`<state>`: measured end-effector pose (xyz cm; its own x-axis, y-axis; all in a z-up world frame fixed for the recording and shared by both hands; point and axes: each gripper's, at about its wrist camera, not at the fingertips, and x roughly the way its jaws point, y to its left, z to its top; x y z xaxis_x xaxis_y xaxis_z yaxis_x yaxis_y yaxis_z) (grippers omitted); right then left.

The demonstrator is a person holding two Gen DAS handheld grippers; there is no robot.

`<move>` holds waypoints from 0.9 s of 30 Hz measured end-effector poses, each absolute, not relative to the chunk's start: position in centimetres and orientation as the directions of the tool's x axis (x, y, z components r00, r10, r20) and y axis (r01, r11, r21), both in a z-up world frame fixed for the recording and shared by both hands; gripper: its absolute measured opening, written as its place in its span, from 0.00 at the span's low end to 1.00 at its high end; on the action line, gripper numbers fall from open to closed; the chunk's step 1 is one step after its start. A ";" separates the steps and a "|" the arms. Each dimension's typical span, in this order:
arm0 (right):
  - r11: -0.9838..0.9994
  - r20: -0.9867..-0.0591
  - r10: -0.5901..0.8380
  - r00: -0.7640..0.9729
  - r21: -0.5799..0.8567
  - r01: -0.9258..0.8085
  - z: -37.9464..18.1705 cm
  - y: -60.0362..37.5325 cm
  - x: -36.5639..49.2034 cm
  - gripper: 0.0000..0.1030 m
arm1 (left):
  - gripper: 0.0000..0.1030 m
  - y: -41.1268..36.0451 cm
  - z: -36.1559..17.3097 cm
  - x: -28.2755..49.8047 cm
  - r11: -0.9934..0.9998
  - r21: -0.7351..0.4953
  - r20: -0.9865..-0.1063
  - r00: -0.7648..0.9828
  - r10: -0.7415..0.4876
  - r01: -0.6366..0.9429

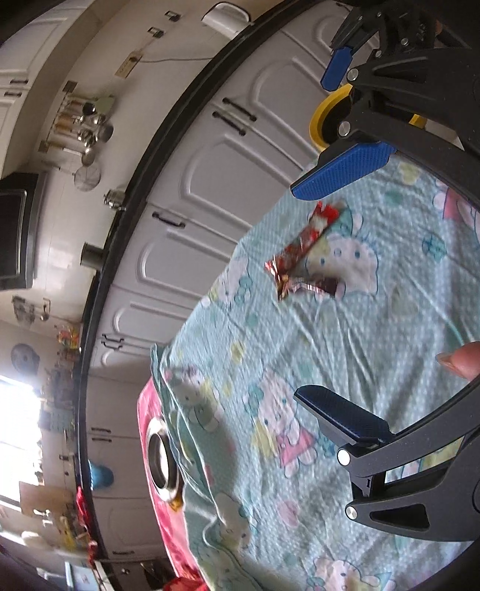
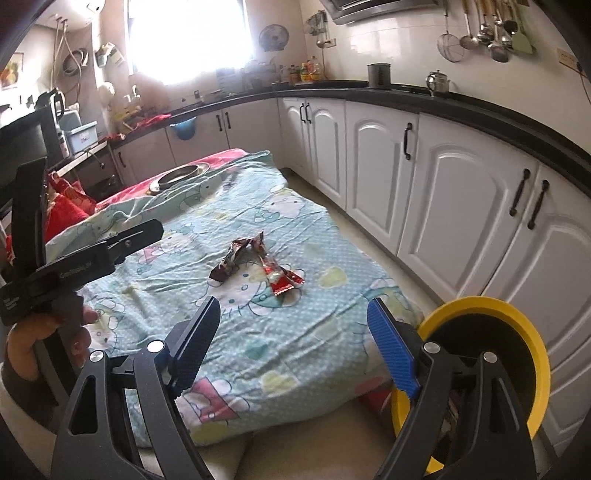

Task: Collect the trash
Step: 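Move both tools back over the red wrappers on the blanket, then grasp the brown wrapper with the left tool while the right tool grasps the red wrapper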

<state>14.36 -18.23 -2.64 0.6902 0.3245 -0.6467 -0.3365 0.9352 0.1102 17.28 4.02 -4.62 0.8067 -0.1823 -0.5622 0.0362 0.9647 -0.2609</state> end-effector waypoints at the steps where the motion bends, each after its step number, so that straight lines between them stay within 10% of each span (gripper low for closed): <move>1: 0.934 -0.651 0.325 0.686 0.107 -0.341 -2.9 -17.8 14.7 0.77 | 0.89 4.5 -4.9 17.4 0.966 -0.258 -0.568 0.805 -0.172 0.024; 27: 0.896 -0.764 0.298 0.572 0.017 -0.444 -10.0 -12.3 25.9 0.72 | 0.66 5.7 -9.6 23.9 0.952 -0.305 -0.673 0.699 -0.243 0.038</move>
